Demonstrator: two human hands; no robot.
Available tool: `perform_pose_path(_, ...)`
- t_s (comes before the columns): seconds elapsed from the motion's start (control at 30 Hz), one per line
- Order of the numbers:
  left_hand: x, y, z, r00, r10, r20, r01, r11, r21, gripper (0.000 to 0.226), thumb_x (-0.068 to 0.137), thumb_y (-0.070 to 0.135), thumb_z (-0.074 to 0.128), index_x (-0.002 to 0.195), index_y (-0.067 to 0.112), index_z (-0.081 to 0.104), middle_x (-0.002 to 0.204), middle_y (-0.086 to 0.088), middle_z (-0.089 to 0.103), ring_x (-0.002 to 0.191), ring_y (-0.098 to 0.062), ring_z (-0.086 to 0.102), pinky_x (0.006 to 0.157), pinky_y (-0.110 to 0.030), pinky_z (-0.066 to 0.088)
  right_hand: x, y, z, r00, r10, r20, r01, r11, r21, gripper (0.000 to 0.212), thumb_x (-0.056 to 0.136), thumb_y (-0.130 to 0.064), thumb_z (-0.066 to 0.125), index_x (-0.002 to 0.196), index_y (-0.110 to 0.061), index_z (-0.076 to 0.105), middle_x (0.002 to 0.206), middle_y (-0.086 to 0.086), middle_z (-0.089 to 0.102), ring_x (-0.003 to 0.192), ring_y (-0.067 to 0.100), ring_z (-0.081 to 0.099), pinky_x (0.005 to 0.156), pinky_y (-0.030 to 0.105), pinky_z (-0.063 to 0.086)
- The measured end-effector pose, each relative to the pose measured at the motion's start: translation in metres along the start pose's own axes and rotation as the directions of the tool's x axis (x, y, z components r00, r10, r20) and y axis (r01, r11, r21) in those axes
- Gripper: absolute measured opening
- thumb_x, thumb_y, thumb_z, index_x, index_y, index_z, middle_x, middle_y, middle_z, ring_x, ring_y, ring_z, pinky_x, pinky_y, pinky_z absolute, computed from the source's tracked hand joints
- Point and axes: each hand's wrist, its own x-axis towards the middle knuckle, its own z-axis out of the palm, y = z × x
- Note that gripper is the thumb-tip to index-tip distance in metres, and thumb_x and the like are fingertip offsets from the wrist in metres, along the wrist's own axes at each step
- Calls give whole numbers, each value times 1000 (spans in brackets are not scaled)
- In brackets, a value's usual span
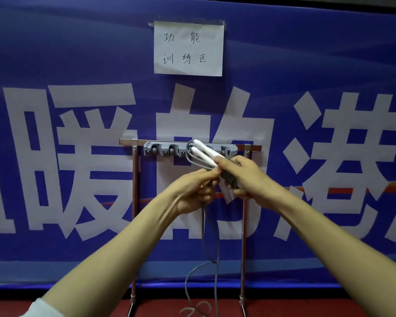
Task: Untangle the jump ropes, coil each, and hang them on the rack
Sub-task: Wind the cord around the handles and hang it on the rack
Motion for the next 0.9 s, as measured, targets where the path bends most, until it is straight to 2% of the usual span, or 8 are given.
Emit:
perform_pose_path(0.17, -9, -3, -2, 993, 76, 84, -84, 992, 96, 10, 89, 27, 62, 86, 18, 64, 62, 3, 49, 48, -5, 30, 45, -17, 24, -3, 12, 2, 999, 44, 6, -44, 989, 142, 55, 92, -51, 54, 115, -1, 51, 68, 10, 51, 39, 11, 33, 35, 19, 24)
perform_pose_path(0.3, -17, 2, -7, 974, 124, 190, -163, 965, 205, 24, 93, 21, 55, 116, 15, 62, 66, 0, 52, 47, -2, 46, 49, -17, 27, -8, 9, -6, 993, 62, 103, -88, 957, 278, 40, 96, -45, 49, 106, -8, 59, 63, 9, 56, 36, 10, 30, 33, 16, 20)
perform_pose_path(0.37, -20, 3, -11, 960, 141, 241, -193, 960, 204, 31, 91, 19, 55, 122, 18, 61, 68, -3, 49, 51, -5, 41, 51, -16, 33, -13, 7, -10, 986, 36, 161, -91, 931, 352, 40, 93, -47, 50, 109, -12, 61, 64, 8, 56, 36, 8, 30, 33, 17, 19)
perform_pose_path(0.5, -17, -1, -21, 941, 251, 227, -294, 939, 178, 22, 85, 19, 65, 105, 24, 70, 72, -5, 51, 68, -17, 39, 71, -23, 49, -18, 5, -15, 952, -24, 304, -141, 850, 508, 40, 83, -52, 57, 101, -20, 73, 66, 8, 50, 42, 8, 30, 33, 13, 18)
perform_pose_path(0.63, -18, -2, -28, 889, 381, 256, -456, 794, 401, 18, 85, 8, 62, 101, 1, 63, 89, -2, 69, 81, -11, 63, 76, -21, 51, -22, 4, -19, 802, -29, 597, -333, 807, 487, 55, 74, -51, 76, 112, -12, 69, 73, 10, 48, 47, 8, 44, 31, 9, 32)
perform_pose_path(0.73, -25, 11, -27, 888, 394, 238, -454, 667, 591, 20, 90, -4, 56, 92, 16, 60, 86, 1, 63, 76, -1, 63, 69, -15, 49, -26, 3, -17, 643, 63, 763, -483, 807, 340, 53, 67, -50, 83, 99, -9, 71, 67, 9, 44, 42, 6, 38, 30, 9, 33)
perform_pose_path(0.8, -23, 23, -28, 838, 370, 402, -545, 594, 592, 23, 84, 0, 65, 90, 23, 65, 82, 6, 67, 72, -2, 63, 66, -12, 49, -26, 4, -14, 560, 146, 815, -553, 799, 237, 53, 69, -48, 82, 100, -8, 68, 66, 8, 44, 40, 6, 29, 29, 9, 30)
perform_pose_path(0.9, -15, 40, -28, 801, 349, 486, -598, 479, 643, 15, 73, 11, 77, 82, 22, 73, 77, 7, 71, 73, -6, 67, 70, -17, 52, -24, 6, -11, 492, 292, 820, -509, 861, -1, 52, 82, -48, 63, 112, -6, 54, 62, 6, 49, 34, 3, 29, 30, 10, 24)
